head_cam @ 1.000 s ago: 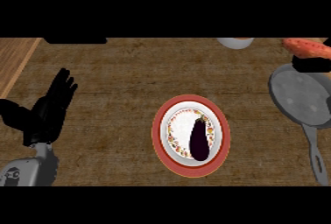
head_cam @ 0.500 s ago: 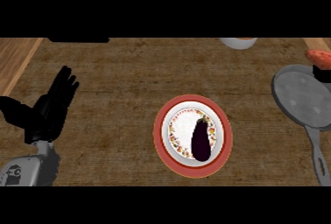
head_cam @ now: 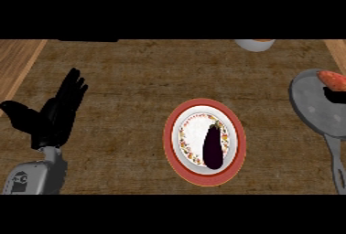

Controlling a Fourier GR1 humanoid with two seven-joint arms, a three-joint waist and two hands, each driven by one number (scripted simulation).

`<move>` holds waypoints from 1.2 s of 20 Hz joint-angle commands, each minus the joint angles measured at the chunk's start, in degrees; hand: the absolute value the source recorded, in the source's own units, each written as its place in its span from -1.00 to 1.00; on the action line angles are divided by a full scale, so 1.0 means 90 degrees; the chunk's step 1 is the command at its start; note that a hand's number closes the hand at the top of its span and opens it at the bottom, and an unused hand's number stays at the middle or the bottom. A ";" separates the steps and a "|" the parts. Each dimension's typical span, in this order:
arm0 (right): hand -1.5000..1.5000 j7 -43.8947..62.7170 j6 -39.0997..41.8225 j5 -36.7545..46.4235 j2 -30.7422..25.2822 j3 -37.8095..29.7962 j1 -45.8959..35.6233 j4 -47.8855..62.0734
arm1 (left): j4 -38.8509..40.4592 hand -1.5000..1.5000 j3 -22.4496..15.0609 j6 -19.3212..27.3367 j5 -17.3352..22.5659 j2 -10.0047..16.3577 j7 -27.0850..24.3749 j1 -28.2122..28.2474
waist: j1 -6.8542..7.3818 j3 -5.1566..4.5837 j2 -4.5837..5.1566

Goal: Pick the sweet potato from the plate and place it in the pan

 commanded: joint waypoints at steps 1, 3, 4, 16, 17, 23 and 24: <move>-1.00 0.0052 0.0281 -0.0292 -0.0112 -0.0390 -0.0199 0.0865 | 0.0033 0.00 -0.0230 0.0067 -0.0137 -0.0246 -0.0201 0.0164 | 0.0043 0.0004 0.0022; -1.00 -0.0494 0.0457 -0.0557 -0.0201 -0.0609 -0.0027 0.1048 | 0.0200 0.00 0.0167 -0.0071 0.0063 0.0090 -0.0185 -0.0111 | 0.0000 0.0007 0.0023; -1.00 -0.0667 0.0426 -0.0616 -0.0229 -0.0692 -0.0037 0.1167 | 0.0106 0.00 0.0074 -0.0133 0.0098 0.0038 -0.0120 0.0047 | 0.0050 0.0012 0.0032; -1.00 -0.2933 0.0858 -0.2658 -0.0368 -0.2506 0.0390 0.0732 | -0.0087 0.00 0.0201 -0.0061 0.0097 0.0083 -0.0077 0.0266 | -0.0179 0.0005 -0.0057; -1.00 -0.3034 0.1137 -0.2880 -0.0422 -0.2680 0.0443 0.0716 | -0.0122 0.00 0.0255 -0.0018 0.0094 0.0133 0.0013 0.0165 | -0.0217 0.0002 -0.0072; -1.00 -0.4070 0.2664 -0.3926 -0.0725 -0.3479 0.1620 0.0585 | -0.0154 0.00 0.0152 0.0057 -0.0049 0.0036 -0.0033 0.0416 | -0.0360 -0.0014 -0.0124; -1.00 -0.3964 0.2950 -0.4029 -0.0880 -0.3510 0.1553 0.0560 | -0.0319 0.00 0.0234 0.0045 0.0077 0.0156 0.0315 0.0099 | -0.0316 -0.0014 -0.0117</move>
